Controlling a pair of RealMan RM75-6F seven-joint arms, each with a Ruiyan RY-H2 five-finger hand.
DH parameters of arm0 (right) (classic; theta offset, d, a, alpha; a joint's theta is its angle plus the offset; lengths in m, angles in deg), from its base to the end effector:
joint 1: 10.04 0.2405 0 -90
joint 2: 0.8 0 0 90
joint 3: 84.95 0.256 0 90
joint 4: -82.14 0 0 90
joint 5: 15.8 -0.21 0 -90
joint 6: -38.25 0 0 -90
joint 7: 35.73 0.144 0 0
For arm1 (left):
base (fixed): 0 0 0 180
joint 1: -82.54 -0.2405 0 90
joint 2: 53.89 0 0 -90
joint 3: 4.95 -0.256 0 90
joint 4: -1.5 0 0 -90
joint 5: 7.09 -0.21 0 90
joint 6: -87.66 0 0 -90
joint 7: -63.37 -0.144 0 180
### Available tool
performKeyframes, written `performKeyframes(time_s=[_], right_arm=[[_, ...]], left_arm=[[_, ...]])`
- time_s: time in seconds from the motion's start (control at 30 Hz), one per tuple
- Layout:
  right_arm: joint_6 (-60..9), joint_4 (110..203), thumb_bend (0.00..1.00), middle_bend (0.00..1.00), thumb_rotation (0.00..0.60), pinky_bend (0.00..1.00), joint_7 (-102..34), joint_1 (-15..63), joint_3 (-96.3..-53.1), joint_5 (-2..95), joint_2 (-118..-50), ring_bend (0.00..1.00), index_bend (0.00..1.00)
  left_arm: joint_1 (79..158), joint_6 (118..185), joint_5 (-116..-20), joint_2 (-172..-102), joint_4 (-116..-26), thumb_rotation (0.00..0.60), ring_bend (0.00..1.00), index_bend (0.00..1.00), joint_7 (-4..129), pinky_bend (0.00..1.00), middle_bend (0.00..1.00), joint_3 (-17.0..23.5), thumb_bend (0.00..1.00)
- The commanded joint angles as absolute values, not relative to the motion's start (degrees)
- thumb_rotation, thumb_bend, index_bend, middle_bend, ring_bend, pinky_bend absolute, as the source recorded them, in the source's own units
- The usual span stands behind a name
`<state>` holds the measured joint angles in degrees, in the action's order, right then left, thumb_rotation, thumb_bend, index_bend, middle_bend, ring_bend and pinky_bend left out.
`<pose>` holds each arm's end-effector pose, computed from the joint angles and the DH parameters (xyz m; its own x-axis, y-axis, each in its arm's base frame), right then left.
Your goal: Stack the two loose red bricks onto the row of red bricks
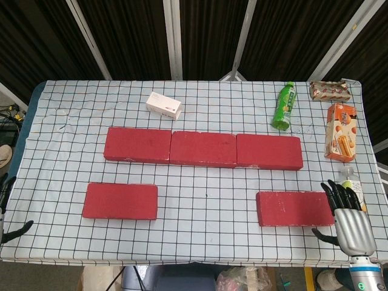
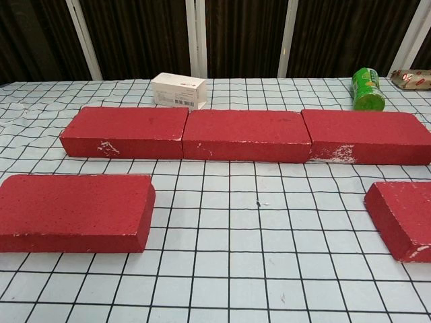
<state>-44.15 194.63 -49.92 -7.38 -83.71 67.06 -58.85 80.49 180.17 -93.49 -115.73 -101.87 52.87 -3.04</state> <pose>-0.2636 -0.1587 0.1556 0.3898 -0.1186 0.9132 -0.9169 0.0427 0.3969 -0.2893 0.1399 0.1710 0.4305 -0.0494 0.9012 0.8999 0.1003 -0.4244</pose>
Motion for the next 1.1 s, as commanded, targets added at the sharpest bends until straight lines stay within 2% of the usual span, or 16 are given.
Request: performKeyframes(time_s=[0.03, 0.47, 0.7, 0.9, 1.1], right_arm=[[-44.16, 194.76, 0.15, 0.00, 0.600, 0.00, -49.99, -7.39, -83.71, 67.01, -58.82, 0.00, 0.00], [-42.02, 196.01, 0.15, 0.00, 0.600, 0.00, -52.77, -6.80, -84.01, 64.01, -58.56, 0.00, 0.00], [-35.85, 195.10, 0.15, 0.00, 0.600, 0.00, -53.18, -3.66, -84.04, 61.72, -58.52, 0.00, 0.00], [-26.74, 193.17, 0.15, 0.00, 0.600, 0.00, -55.19, 1.65, -83.71, 58.18, -58.36, 0.00, 0.00], [-22.00, 191.68, 0.15, 0.00, 0.600, 0.00, -56.72, 5.17, -83.06, 54.46, -59.81, 0.00, 0.00]], left_arm=[[80.28, 180.49, -93.87, -115.65, -101.83, 0.600, 0.00, 0.09, 53.05, 0.14, 0.00, -3.23, 0.00], [80.30, 180.21, -93.65, -115.55, -101.75, 0.600, 0.00, 0.09, 53.13, 0.14, 0.00, -3.16, 0.00], [80.03, 180.42, -93.40, -115.17, -101.78, 0.600, 0.00, 0.09, 53.45, 0.14, 0.00, -3.17, 0.00], [79.85, 180.89, -93.33, -115.25, -101.83, 0.600, 0.00, 0.08, 53.41, 0.14, 0.00, -2.97, 0.00], [79.93, 180.70, -93.06, -115.46, -101.72, 0.600, 0.00, 0.08, 52.97, 0.14, 0.00, -2.86, 0.00]])
